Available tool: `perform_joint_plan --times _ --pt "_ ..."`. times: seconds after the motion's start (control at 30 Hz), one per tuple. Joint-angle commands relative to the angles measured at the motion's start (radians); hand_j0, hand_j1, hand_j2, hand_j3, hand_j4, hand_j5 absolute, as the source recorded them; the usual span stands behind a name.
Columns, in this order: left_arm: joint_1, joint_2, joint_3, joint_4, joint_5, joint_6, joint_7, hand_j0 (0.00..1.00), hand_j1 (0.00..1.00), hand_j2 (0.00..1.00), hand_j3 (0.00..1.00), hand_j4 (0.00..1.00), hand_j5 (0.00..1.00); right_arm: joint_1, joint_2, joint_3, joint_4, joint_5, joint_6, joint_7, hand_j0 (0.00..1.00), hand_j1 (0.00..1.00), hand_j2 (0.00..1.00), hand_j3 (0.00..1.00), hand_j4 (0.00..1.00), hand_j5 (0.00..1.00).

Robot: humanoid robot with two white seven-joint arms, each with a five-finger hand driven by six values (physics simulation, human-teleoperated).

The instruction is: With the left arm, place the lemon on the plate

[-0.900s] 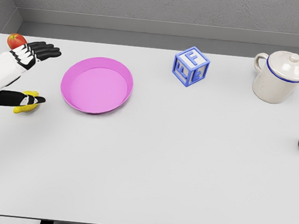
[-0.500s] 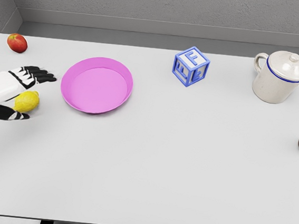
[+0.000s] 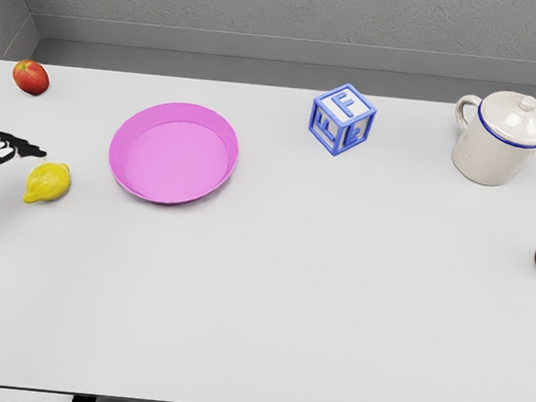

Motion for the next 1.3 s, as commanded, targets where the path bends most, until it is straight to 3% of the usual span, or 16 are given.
perform_joint_plan --times 0.0,0.07,0.3,0.37,0.5,0.7,0.8,0.97,1.27 --pt "-0.006 0.036 -0.067 0.007 0.012 0.001 0.004 1.0 1.0 1.0 1.0 1.0 1.0 0.0 0.0 0.0 0.0 -0.001 0.0 0.0 1.0 1.0 1.0 1.0 1.0 1.0" --pt "-0.058 0.036 -0.128 0.006 0.012 0.001 0.004 1.0 1.0 1.0 1.0 1.0 1.0 0.0 0.0 0.0 0.0 -0.001 0.0 0.0 1.0 1.0 1.0 1.0 1.0 1.0" --pt "-0.075 0.034 -0.151 0.002 0.003 0.001 0.001 1.0 1.0 1.0 1.0 1.0 1.0 0.0 0.0 0.0 0.0 -0.001 0.0 0.0 1.0 1.0 1.0 1.0 1.0 1.0" --pt "-0.121 0.031 -0.209 0.007 0.003 0.001 0.003 1.0 1.0 1.0 1.0 1.0 1.0 0.0 0.0 -0.001 0.0 -0.001 0.0 0.0 1.0 1.0 1.0 1.0 1.0 1.0" --pt "-0.163 0.022 -0.246 0.009 -0.001 0.001 0.0 1.0 1.0 1.0 1.0 1.0 1.0 0.0 0.0 -0.001 0.0 -0.001 0.0 0.0 1.0 1.0 1.0 1.0 1.0 1.0" --pt "-0.175 0.02 -0.254 0.01 -0.002 0.001 0.0 1.0 1.0 1.0 1.0 1.0 1.0 0.0 0.0 0.0 0.0 -0.001 0.0 0.0 1.0 1.0 1.0 1.0 1.0 1.0" --pt "-0.216 -0.004 -0.292 0.07 -0.007 0.001 -0.004 1.0 1.0 1.0 1.0 1.0 1.0 0.0 0.0 0.0 0.0 -0.001 0.0 0.0 1.0 1.0 1.0 1.0 1.0 1.0" --pt "-0.242 -0.029 -0.297 0.093 -0.031 0.001 -0.004 1.0 1.0 1.0 1.0 1.0 1.0 0.0 0.0 0.0 0.0 -0.001 0.0 0.0 1.0 1.0 1.0 1.0 1.0 1.0" --pt "-0.253 -0.067 -0.305 0.096 -0.063 0.001 -0.004 1.0 1.0 1.0 1.0 1.0 1.0 0.0 0.0 -0.001 0.0 -0.001 0.0 0.0 1.0 1.0 1.0 1.0 1.0 1.0"
